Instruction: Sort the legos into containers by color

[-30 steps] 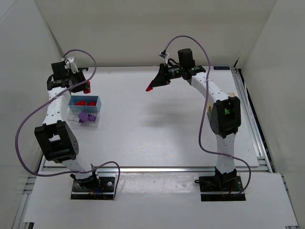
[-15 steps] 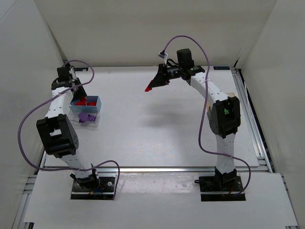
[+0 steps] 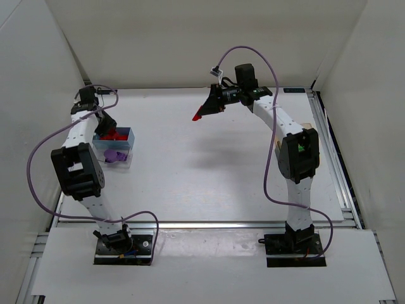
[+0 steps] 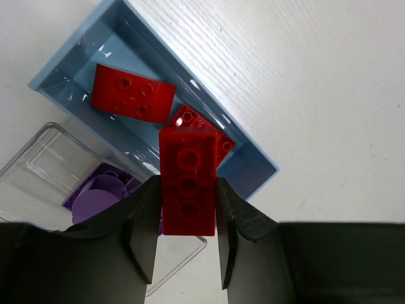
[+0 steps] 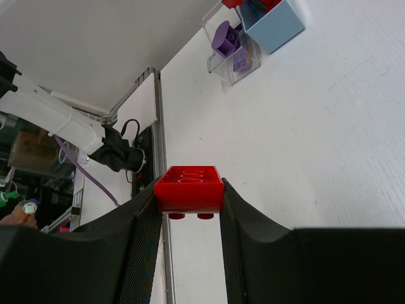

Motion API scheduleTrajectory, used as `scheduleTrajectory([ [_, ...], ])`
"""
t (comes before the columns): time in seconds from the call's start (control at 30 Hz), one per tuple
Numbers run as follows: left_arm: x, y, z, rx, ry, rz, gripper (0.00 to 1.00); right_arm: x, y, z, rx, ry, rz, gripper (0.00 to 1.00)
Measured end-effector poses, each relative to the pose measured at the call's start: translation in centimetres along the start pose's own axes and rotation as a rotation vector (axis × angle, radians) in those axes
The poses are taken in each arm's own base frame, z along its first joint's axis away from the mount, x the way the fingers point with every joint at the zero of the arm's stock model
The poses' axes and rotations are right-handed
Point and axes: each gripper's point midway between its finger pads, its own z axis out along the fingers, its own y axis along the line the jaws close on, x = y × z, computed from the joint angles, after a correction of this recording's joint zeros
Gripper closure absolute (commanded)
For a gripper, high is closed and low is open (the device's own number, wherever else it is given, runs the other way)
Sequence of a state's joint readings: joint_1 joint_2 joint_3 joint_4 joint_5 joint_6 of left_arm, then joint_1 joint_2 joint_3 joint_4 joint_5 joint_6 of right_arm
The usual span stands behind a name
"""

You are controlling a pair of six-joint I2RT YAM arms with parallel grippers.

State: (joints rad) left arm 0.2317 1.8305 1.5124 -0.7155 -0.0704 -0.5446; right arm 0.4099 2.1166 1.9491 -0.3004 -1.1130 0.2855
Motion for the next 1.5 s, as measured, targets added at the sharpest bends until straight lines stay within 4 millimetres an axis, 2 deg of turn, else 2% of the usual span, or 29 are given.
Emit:
scheduleTrajectory([
  [0.1,-1.1,-0.2,-0.1,-0.013,-0.029,-0.027,0.90,0.0,0.0,0.0,0.000,0.000,0.000,1.00],
  [0.2,-1.5,-0.2,0.3,-0.028,-0.038,-0.046,0.81,0.0,0.0,0.0,0.000,0.000,0.001,1.00],
  [0.43,-0.6,0.3,1.5,-0.056,-0.006,-0.057,0.59,0.0,0.0,0.0,0.000,0.001,0.001,1.00],
  [0.47,-0.6,0.3,1.5,-0.057,-0.004,-0.056,0.48,0.0,0.0,0.0,0.000,0.001,0.001,1.00],
  [0.53,-0.6,0.2,1.4,-0.053,-0.004,-0.056,0.33,0.0,0.0,0.0,0.000,0.001,0.001,1.00],
  [0.57,-0.7,0.1,1.4,-0.046,-0.005,-0.055,0.18,0.0,0.0,0.0,0.000,0.001,0.001,1.00],
  [0.67,-0.9,-0.7,1.3,-0.005,-0.004,-0.047,0.06,0.1,0.0,0.1,-0.001,0.002,-0.004,1.00],
  [0.77,-1.1,-1.9,1.1,0.058,0.003,-0.041,0.03,0.1,0.1,0.2,-0.003,0.004,-0.008,1.00],
  [0.9,-1.7,-4.1,0.0,0.171,-0.009,-0.004,0.06,0.3,0.1,0.4,-0.002,0.010,-0.021,1.00],
  [0.97,-2.4,-5.5,-1.6,0.242,-0.040,0.038,0.07,0.4,0.1,0.8,0.000,0.019,-0.038,1.00],
  [1.03,-3.6,-7.4,-4.4,0.346,-0.091,0.102,0.03,0.3,0.4,1.5,-0.009,0.030,-0.065,1.00],
  [1.1,-4.9,-9.5,-8.1,0.470,-0.155,0.177,0.01,-0.4,0.8,2.9,-0.026,0.035,-0.109,1.00],
  [1.17,-6.1,-11.5,-12.7,0.616,-0.235,0.280,0.01,-1.1,1.1,4.7,-0.048,0.038,-0.149,1.00],
  [1.23,-7.0,-12.6,-17.0,0.732,-0.309,0.353,0.01,-1.7,1.1,6.9,-0.071,0.030,-0.187,1.00],
  [1.3,-7.6,-12.7,-20.5,0.811,-0.365,0.391,0.01,-1.6,0.7,8.8,-0.083,0.021,-0.184,1.00],
  [1.37,-8.1,-12.1,-22.8,0.853,-0.397,0.392,0.01,-1.2,-0.1,11.0,-0.080,0.012,-0.176,1.00],
  [1.5,-8.9,-10.6,-24.8,0.892,-0.427,0.378,0.00,-0.1,-2.8,15.8,-0.036,-0.021,-0.177,1.00],
])
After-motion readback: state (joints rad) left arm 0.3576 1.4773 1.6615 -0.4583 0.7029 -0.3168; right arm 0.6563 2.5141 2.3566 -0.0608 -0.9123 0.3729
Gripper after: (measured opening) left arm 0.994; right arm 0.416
